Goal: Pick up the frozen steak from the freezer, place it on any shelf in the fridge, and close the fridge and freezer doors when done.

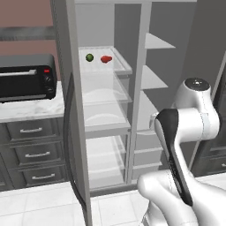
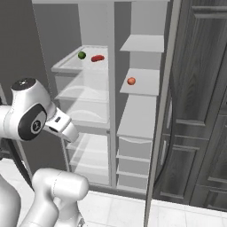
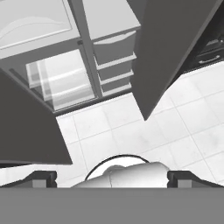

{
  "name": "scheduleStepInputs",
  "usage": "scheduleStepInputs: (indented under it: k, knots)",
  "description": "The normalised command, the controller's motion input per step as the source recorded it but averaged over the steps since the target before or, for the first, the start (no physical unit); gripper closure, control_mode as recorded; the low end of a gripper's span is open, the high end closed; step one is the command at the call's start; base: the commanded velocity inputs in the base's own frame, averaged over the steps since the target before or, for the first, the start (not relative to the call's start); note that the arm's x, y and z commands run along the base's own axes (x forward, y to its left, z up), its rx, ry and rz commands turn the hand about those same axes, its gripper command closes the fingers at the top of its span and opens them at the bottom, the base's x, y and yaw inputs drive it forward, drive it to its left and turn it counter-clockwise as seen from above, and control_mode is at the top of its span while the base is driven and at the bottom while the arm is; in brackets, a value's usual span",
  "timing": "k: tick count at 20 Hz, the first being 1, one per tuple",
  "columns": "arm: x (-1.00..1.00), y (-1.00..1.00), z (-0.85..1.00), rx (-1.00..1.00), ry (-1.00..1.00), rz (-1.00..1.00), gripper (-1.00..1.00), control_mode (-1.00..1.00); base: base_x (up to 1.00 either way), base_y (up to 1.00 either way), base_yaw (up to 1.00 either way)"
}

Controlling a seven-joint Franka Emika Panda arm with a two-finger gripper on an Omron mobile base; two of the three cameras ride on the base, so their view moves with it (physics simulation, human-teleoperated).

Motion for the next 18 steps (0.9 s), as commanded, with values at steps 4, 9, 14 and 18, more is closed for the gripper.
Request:
scheduleStepInputs:
  k: [4, 9, 14, 18]
  knots:
    - [-0.67, 0.40, 0.03, 0.00, -0.11, 0.02, -1.00, -1.00, 0.00, 0.00, 0.00]
    - [-1.00, 0.99, 0.00, -0.02, -0.26, 0.09, -1.00, -1.00, 0.00, 0.00, 0.00]
    - [-0.76, 1.00, 0.00, -0.01, -0.34, 0.08, -1.00, -1.00, 0.00, 0.00, 0.00]
    - [-0.48, 1.00, 0.00, 0.00, -0.39, 0.01, -1.00, -1.00, 0.00, 0.00, 0.00]
